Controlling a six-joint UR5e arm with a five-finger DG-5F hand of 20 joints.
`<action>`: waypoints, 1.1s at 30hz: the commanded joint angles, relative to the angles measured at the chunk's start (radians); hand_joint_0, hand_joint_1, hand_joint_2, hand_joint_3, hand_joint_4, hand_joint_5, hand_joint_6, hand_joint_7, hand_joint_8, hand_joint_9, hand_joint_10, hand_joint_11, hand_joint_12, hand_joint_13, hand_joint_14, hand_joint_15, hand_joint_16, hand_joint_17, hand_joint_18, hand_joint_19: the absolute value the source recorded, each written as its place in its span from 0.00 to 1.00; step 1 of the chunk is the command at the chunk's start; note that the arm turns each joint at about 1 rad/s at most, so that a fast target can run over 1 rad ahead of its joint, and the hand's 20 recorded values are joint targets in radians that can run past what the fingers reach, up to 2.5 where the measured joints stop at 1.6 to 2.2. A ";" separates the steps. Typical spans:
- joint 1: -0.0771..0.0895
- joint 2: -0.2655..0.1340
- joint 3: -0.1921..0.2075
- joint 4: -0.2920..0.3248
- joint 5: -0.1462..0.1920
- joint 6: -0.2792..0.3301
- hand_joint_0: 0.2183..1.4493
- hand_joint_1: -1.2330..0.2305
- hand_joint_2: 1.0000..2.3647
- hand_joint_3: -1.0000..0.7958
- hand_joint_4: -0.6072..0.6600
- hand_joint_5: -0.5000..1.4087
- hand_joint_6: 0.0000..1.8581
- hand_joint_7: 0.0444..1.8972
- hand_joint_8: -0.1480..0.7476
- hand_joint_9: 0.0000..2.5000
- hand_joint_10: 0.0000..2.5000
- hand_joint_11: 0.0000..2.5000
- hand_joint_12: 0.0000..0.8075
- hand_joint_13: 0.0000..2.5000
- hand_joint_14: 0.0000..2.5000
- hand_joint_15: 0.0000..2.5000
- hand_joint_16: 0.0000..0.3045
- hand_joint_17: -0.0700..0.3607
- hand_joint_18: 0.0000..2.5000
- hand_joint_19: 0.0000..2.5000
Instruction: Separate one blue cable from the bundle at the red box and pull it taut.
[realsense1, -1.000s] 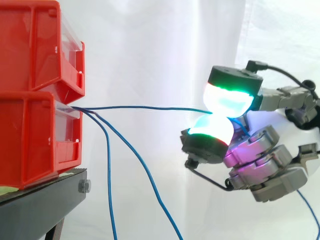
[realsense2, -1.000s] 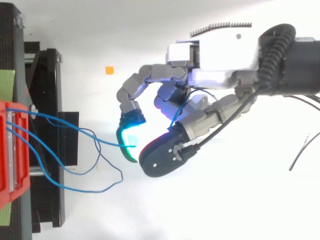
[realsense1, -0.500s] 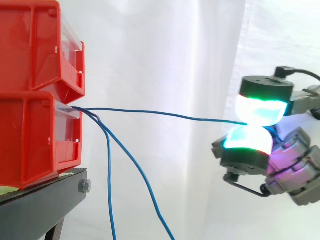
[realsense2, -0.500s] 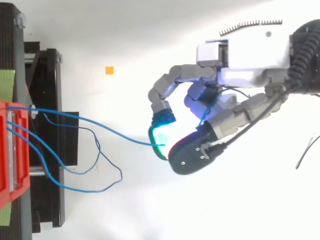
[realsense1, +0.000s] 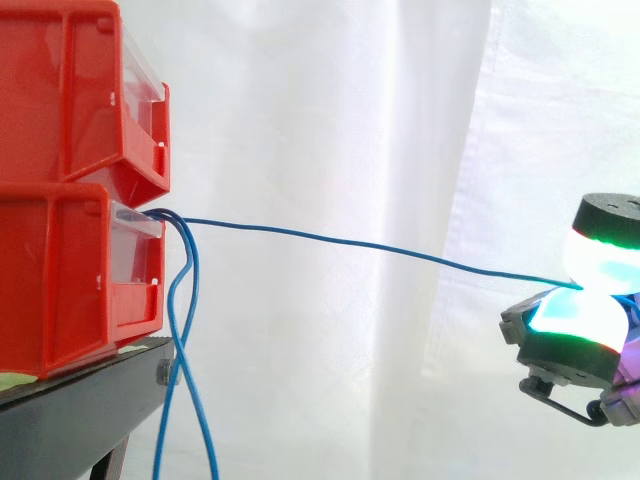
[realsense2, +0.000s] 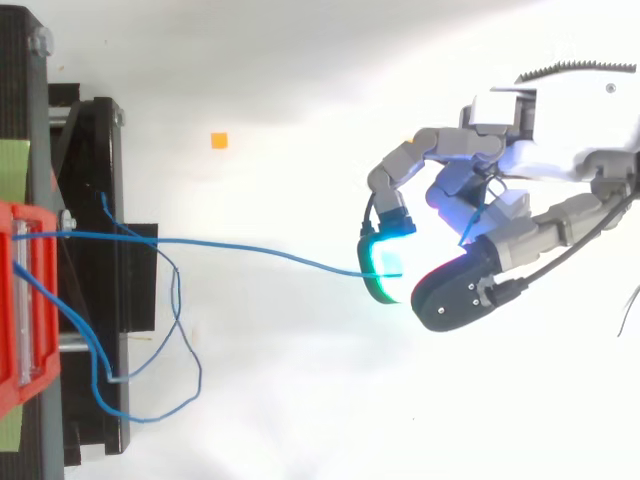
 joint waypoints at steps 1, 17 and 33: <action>0.005 0.001 -0.013 0.029 0.004 -0.016 0.38 0.27 0.01 0.58 0.34 0.19 0.50 0.64 0.54 0.33 1.00 0.61 0.53 0.30 1.00 0.53 0.16 0.41 0.56 0.66; 0.016 0.001 -0.013 0.039 0.003 -0.186 0.38 0.27 0.01 0.58 0.35 0.19 0.50 0.64 0.54 0.33 1.00 0.61 0.52 0.30 1.00 0.52 0.16 0.42 0.56 0.66; 0.016 0.001 -0.013 0.039 0.004 -0.197 0.38 0.27 0.01 0.58 0.35 0.19 0.50 0.64 0.54 0.33 1.00 0.62 0.52 0.30 1.00 0.52 0.16 0.41 0.57 0.66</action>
